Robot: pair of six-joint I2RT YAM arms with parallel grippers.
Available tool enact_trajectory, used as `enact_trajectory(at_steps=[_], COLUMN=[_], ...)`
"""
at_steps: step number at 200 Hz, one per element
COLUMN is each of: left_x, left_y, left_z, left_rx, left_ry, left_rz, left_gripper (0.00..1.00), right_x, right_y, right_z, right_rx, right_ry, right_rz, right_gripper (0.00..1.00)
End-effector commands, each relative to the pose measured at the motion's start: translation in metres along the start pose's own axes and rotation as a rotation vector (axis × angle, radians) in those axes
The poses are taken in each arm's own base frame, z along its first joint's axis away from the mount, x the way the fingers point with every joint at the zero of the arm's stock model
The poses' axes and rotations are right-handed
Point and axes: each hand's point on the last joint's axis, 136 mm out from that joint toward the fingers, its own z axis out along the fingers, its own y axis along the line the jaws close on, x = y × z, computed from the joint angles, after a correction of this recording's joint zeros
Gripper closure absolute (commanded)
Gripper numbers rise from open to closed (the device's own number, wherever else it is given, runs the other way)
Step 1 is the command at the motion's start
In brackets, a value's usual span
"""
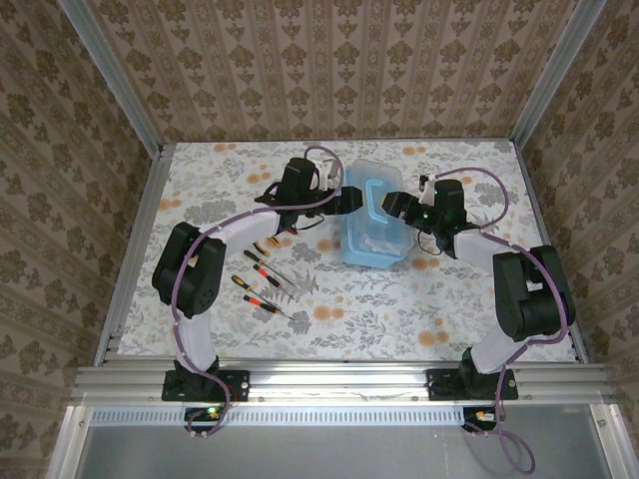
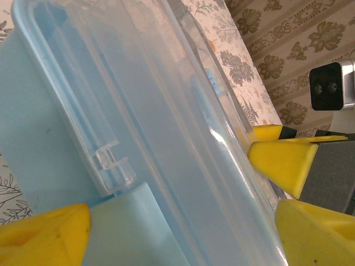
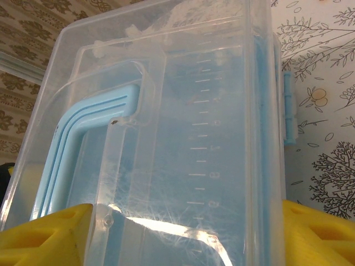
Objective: Pack the tool kit
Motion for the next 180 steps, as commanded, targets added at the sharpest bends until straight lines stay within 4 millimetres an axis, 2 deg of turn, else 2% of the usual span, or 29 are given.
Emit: enact_trajectory(at_steps=[1, 55, 92, 115, 154, 180], left_x=[-0.008, -0.003, -0.002, 0.002, 0.008, 0.011], left_y=[-0.043, -0.027, -0.018, -0.003, 0.024, 0.032], left_z=[-0.01, -0.015, -0.023, -0.031, -0.05, -0.054], left_rx=[0.074, 0.007, -0.076, -0.158, -0.277, -0.307], left_ry=[-0.009, 0.008, 0.028, 0.051, 0.069, 0.081], left_rz=[0.1, 0.102, 0.142, 0.162, 0.174, 0.174], left_gripper=[0.13, 0.13, 0.13, 0.13, 0.12, 0.12], right_x=[0.148, 0.154, 0.154, 0.154, 0.154, 0.152], right_y=[-0.074, -0.063, -0.062, -0.061, -0.06, -0.062], right_z=[-0.014, -0.003, -0.001, 0.0, 0.005, 0.005], right_rx=[0.201, 0.057, 0.037, 0.027, 0.005, 0.018], right_ry=[0.455, 0.464, 0.461, 0.458, 0.449, 0.435], right_rz=[0.267, 0.369, 0.385, 0.396, 0.426, 0.426], right_gripper=[0.43, 0.44, 0.43, 0.42, 0.36, 0.27])
